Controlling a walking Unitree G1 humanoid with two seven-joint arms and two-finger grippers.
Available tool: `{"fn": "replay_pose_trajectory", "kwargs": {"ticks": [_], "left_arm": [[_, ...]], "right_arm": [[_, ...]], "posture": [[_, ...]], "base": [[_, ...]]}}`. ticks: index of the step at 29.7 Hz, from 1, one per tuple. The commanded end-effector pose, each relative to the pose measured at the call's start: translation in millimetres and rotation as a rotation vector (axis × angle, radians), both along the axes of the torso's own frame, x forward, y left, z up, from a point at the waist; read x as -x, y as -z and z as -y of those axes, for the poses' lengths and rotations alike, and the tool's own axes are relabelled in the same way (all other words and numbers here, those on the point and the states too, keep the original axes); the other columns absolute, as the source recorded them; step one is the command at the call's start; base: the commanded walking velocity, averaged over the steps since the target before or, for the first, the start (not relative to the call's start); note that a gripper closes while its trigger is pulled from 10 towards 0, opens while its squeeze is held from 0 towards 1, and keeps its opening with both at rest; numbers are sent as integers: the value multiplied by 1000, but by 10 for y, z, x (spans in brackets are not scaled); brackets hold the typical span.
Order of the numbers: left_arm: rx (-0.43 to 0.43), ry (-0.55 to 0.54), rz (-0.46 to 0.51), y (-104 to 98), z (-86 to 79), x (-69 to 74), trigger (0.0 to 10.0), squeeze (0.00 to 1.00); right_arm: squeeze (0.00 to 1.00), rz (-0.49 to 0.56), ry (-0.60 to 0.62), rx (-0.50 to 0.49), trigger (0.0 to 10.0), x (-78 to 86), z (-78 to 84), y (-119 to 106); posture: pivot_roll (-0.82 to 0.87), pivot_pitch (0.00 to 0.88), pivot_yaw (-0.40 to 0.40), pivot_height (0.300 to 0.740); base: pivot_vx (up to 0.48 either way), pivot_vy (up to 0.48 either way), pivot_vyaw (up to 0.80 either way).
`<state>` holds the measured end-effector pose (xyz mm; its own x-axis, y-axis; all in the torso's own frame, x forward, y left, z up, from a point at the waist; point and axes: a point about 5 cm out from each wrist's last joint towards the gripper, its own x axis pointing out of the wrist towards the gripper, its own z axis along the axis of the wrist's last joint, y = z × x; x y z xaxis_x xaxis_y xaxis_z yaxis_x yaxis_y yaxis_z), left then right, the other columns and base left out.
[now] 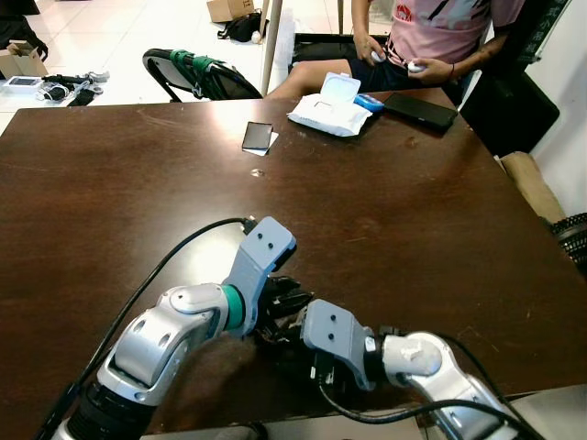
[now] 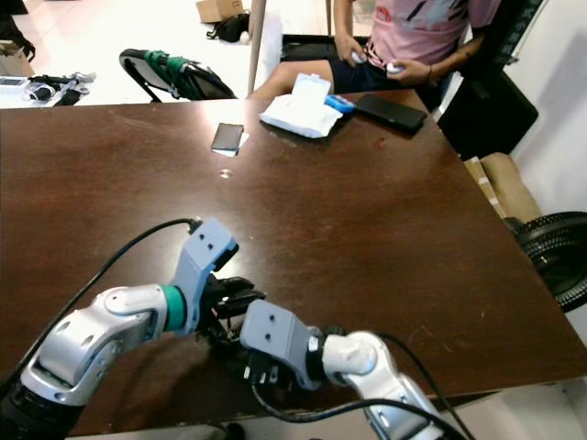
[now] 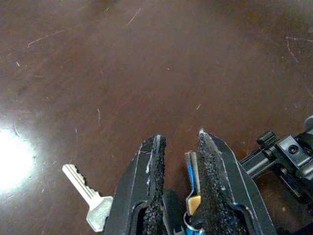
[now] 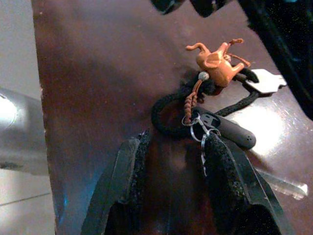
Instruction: Hang keys on a hook
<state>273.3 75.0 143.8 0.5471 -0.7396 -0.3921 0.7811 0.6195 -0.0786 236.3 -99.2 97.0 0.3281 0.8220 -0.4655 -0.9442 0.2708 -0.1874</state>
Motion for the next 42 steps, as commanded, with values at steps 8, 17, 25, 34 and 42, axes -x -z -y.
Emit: {"fn": "replay_pose_trajectory", "kwargs": {"ticks": [8,17,25,34,42], "left_arm": [[-11,-12,-28,68,-29,34,10000,0],[-12,-19,-34,77,-38,43,10000,0],[-13,-23,-37,81,-46,40,10000,0],[-15,-23,-38,84,-50,44,10000,0],[-9,-26,-32,69,-51,34,10000,0]], "right_arm": [[0,-32,26,-37,10000,48,4,4],[0,-39,25,-43,0,60,-14,0],[0,-46,28,-53,0,60,-19,-7],[0,-51,26,-57,0,63,-28,-16],[0,-51,46,-106,0,22,-19,-75]], "posture": [[72,53,109,740],[76,60,109,740],[76,59,109,740],[78,60,110,740],[79,57,110,740]], "base": [[0,0,0],[0,0,0],[0,0,0],[0,0,0],[0,0,0]]}}
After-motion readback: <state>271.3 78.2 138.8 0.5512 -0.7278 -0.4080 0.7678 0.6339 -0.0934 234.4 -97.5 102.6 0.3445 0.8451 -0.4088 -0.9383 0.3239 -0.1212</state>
